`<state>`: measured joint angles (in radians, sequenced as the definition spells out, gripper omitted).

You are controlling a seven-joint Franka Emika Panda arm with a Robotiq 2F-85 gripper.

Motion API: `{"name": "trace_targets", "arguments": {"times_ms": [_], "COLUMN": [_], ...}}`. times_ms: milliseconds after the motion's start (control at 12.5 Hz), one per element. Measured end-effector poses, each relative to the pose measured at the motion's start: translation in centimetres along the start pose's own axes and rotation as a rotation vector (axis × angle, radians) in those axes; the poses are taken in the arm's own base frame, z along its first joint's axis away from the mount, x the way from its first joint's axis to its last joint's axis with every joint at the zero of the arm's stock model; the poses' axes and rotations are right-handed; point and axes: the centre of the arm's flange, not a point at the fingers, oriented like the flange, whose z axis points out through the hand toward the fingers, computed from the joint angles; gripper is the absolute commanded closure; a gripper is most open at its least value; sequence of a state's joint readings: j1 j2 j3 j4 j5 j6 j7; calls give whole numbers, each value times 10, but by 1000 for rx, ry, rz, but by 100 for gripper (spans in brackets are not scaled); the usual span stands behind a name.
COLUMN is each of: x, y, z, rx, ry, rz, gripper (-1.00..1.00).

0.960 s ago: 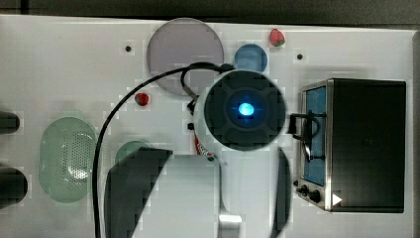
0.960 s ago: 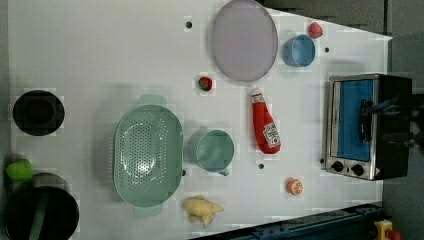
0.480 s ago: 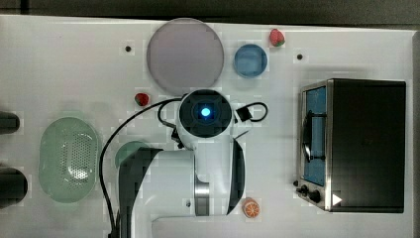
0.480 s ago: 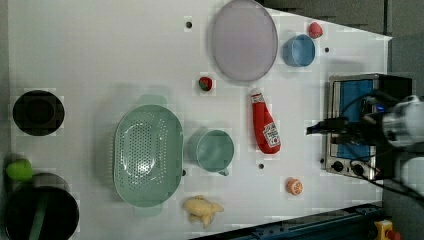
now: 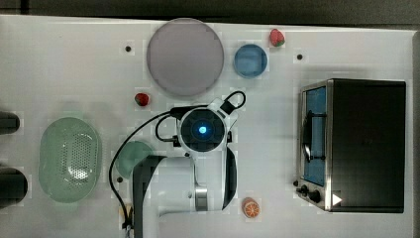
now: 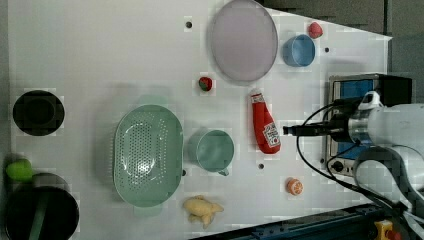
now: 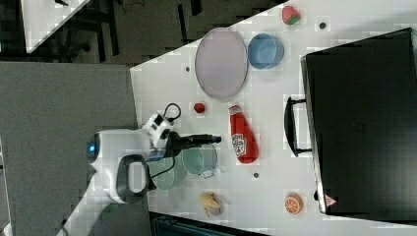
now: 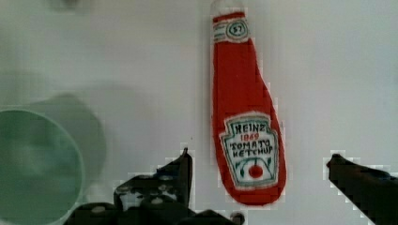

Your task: Pick Ketchup from the table and place it in strainer.

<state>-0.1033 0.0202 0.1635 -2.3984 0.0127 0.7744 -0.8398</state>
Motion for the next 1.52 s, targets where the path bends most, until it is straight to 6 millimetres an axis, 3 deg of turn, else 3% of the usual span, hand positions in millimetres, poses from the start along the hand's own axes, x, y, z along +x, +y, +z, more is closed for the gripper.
{"name": "trace_targets", "arguments": {"times_ms": [480,640,880,960,1200,1520], "x": [-5,-9,1,5,4,1], "y": [3,2,15,17,14,10], "z": [102,123,120,123,143,133], "rx": [45,57,43,45,58,53], "ry": [-111,-126,-31,-8,-28,-25], "rz": [-22,-20,-2,-4,-8,-19], "gripper": [-100,-100,-100,-91,-24,-24]}}
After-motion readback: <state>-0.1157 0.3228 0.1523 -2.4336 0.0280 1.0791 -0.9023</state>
